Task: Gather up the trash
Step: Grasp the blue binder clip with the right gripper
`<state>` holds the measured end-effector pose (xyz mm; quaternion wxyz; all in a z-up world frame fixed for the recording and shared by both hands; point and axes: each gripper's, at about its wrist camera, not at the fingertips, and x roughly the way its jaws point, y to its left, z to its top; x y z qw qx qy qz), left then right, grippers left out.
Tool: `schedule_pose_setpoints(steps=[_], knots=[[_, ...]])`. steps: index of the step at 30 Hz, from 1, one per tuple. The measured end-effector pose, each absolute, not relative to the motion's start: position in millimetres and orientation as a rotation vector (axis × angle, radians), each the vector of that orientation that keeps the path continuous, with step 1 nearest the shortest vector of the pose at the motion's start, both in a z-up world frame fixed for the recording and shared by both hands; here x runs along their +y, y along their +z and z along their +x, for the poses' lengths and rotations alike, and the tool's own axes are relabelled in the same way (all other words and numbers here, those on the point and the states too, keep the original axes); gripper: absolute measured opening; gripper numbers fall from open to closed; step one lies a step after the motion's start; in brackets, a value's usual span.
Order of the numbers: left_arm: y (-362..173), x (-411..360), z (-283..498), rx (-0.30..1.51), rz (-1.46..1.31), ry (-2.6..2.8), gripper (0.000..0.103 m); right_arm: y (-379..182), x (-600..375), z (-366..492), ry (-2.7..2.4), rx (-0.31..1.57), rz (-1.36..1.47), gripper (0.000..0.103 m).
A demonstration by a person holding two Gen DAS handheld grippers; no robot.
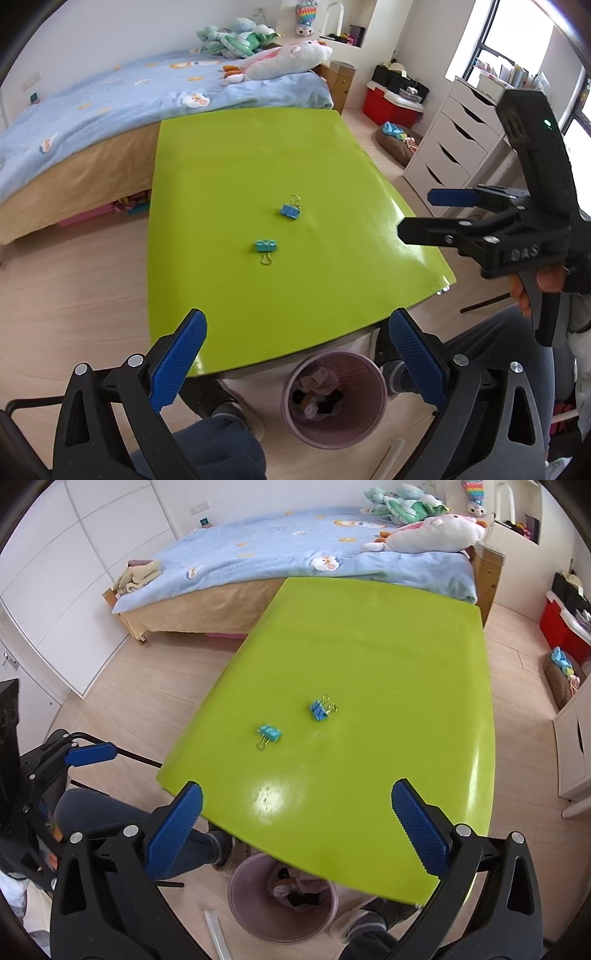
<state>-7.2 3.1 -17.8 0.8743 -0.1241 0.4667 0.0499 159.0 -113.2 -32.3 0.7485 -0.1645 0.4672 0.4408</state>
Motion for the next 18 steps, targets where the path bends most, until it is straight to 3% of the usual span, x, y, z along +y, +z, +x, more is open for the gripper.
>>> schedule_pose_setpoints(steps=[18], knots=[[-40.5, 30.9, 25.6, 1.035, -0.277, 0.129, 0.095, -120.4, 3.0, 268.3, 0.902, 1.269, -0.493, 0.100]])
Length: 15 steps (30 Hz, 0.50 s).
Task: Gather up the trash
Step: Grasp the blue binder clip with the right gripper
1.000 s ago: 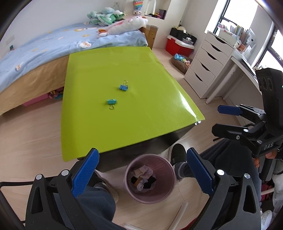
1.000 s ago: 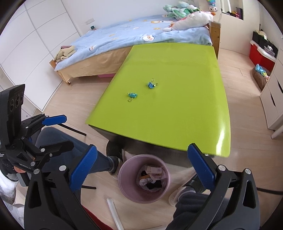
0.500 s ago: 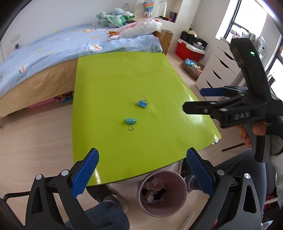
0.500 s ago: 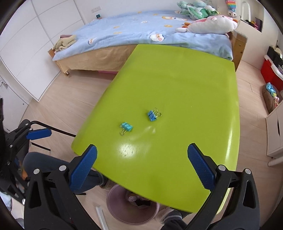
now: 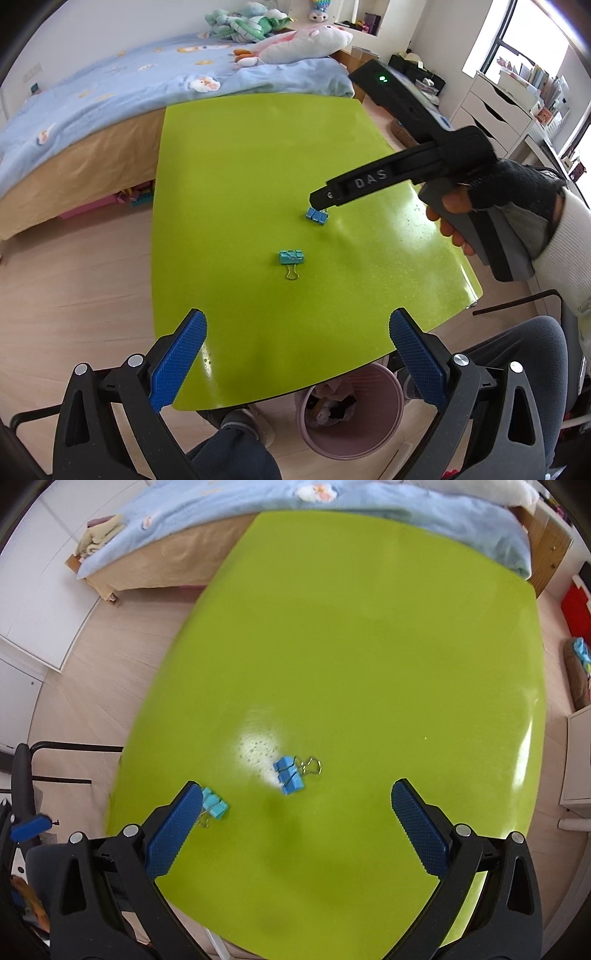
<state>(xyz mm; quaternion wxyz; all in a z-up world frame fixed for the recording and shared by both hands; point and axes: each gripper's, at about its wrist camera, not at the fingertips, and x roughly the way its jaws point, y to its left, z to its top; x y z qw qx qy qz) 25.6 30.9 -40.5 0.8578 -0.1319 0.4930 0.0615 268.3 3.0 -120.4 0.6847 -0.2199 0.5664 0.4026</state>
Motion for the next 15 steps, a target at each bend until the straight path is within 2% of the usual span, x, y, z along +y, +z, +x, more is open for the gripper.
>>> schedule_pose_setpoints(steps=[1, 4, 6, 8, 9, 10, 11, 15], knots=[[-42.0, 31.9, 26.5, 1.038, -0.280, 0.130, 0.095, -125.2, 5.9, 271.9, 0.900, 1.285, -0.486, 0.099], [-46.5, 34.7, 28.9, 1.046, -0.288, 0.131, 0.095, -135.3, 12.0, 278.1, 0.903, 1.324, -0.481, 0.075], [-49.4, 36.1, 30.8, 1.053, -0.292, 0.131, 0.095, -140.9, 14.6, 279.8, 0.899, 1.336, -0.487, 0.066], [-51.4, 37.3, 31.8, 1.057, -0.299, 0.130, 0.095, -143.3, 15.3, 282.7, 0.906, 1.348, -0.467, 0.046], [-52.6, 37.8, 32.3, 1.059, -0.303, 0.130, 0.095, -143.8, 15.3, 282.4, 0.907, 1.349, -0.463, 0.040], [-54.2, 38.1, 32.8, 1.064, -0.305, 0.129, 0.095, -144.2, 15.2, 282.3, 0.911, 1.351, -0.461, 0.023], [-55.1, 38.6, 33.9, 1.067, -0.306, 0.128, 0.095, -144.1, 15.0, 282.6, 0.915, 1.350, -0.459, 0.011], [-57.9, 38.7, 37.2, 1.072, -0.310, 0.125, 0.095, -140.5, 11.8, 280.8, 0.931, 1.344, -0.445, 0.006]])
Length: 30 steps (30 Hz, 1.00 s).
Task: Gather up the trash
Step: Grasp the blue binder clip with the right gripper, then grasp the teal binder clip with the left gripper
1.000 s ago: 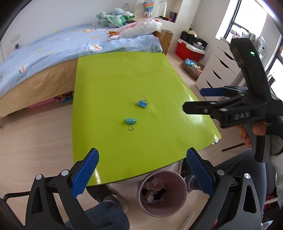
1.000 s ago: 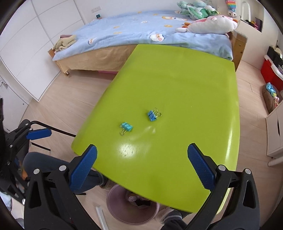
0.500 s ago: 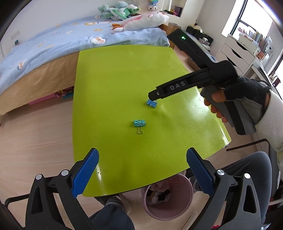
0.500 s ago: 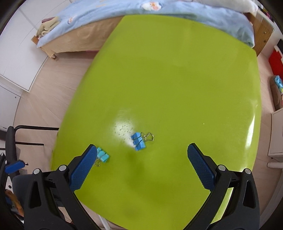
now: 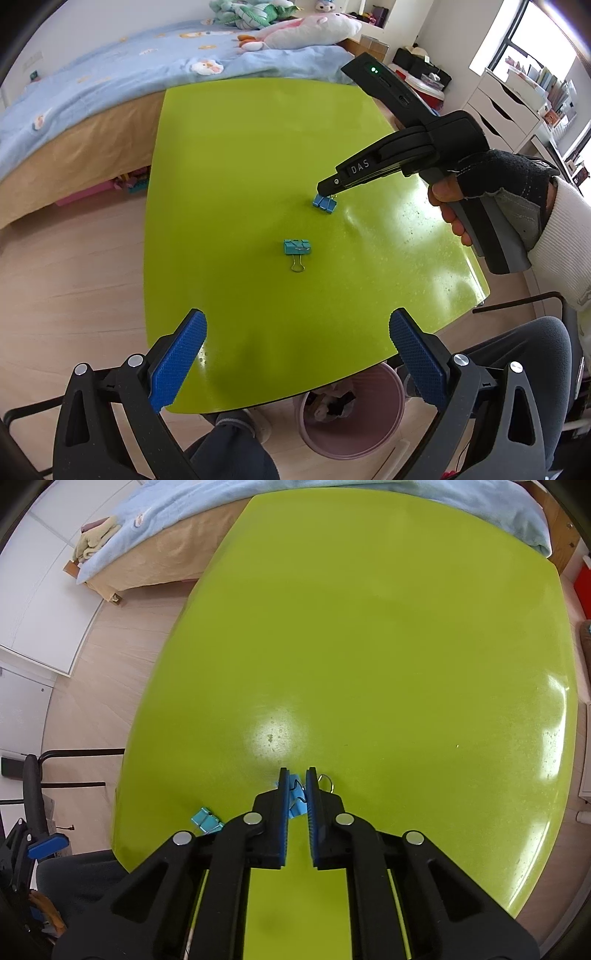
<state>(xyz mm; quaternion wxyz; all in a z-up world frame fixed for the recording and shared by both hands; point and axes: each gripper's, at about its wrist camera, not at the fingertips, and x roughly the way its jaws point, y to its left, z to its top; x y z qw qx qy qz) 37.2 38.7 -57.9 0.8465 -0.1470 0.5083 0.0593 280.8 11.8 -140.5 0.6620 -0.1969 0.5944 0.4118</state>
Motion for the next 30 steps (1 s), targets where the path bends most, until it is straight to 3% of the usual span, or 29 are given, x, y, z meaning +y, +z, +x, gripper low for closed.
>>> schedule_pose_setpoints(steps=[2, 15, 28, 30], knots=[[-58.3, 37.5, 39.0, 1.072, -0.309, 0.123, 0.095, -136.4, 10.4, 279.2, 0.935, 1.334, -0.439, 0.001], [-67.6, 35.5, 74.2, 1.107, -0.287, 0.116, 0.095, -110.2, -15.2, 271.8, 0.922, 1.289, -0.385, 0.001], [-114.7, 40.2, 133.2, 1.246, -0.249, 0.185, 0.094, -96.4, -58.3, 274.3, 0.876, 1.269, -0.371, 0.001], [-120.8, 39.4, 137.5, 1.260, -0.245, 0.190, 0.078, -96.0, -62.4, 274.6, 0.873, 1.268, -0.368, 0.001]])
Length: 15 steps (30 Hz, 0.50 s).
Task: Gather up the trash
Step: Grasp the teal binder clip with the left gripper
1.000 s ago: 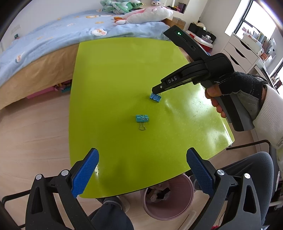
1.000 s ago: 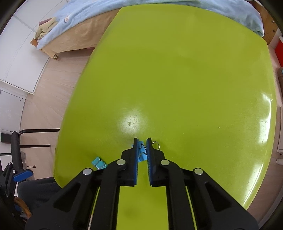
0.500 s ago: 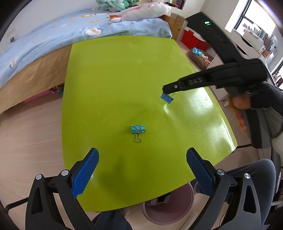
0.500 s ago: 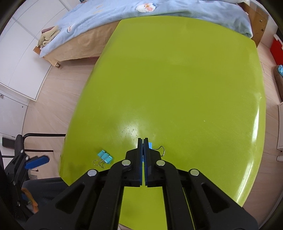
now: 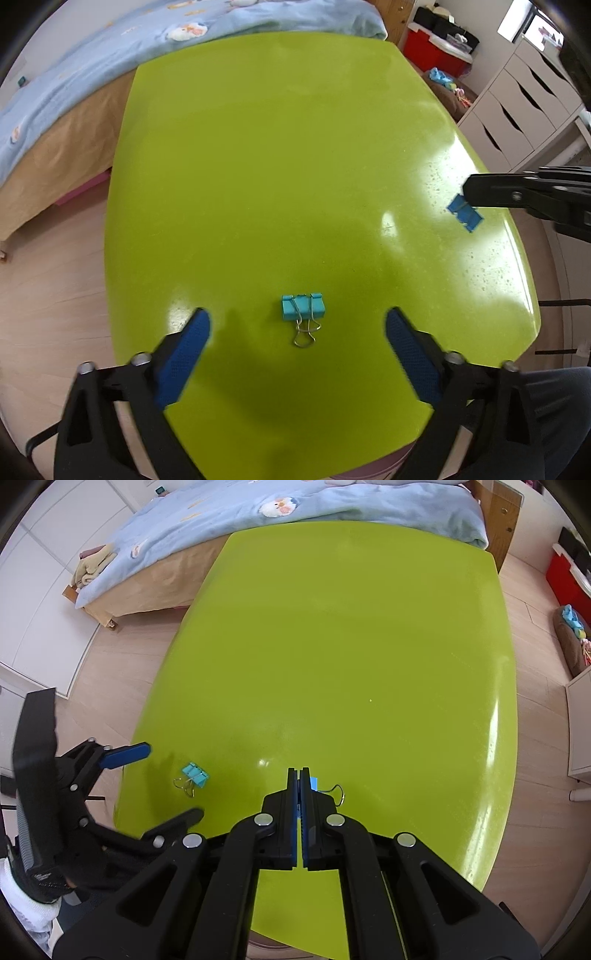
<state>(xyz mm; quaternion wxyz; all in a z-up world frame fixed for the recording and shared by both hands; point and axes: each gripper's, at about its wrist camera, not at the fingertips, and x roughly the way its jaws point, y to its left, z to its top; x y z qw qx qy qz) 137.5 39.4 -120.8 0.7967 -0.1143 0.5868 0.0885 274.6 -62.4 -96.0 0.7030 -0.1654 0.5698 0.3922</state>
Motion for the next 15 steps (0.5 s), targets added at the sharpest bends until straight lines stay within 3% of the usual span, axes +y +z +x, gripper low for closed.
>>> schedule_pose_setpoints(steps=[2, 5, 7, 9, 15], knots=[[-126.6, 39.1, 139.8, 1.269, -0.243, 0.204, 0.073, -95.7, -66.1, 275.5, 0.869, 1.267, -0.366, 0.001], [-132.3, 38.6, 142.4, 1.277, -0.230, 0.219, 0.053, -94.7, -69.4, 276.9, 0.866, 1.265, -0.367, 0.001], [-131.8, 37.4, 143.0, 1.273, -0.211, 0.232, 0.049, -94.0, -69.3, 277.0, 0.866, 1.264, -0.365, 0.001], [-130.7, 38.4, 143.0, 1.272, -0.200, 0.236, 0.027, -93.8, -71.1, 277.5, 0.864, 1.261, -0.365, 0.001], [-124.8, 42.5, 140.1, 1.264, -0.202, 0.212, 0.026, -92.3, -73.2, 274.7, 0.863, 1.248, -0.372, 0.001]])
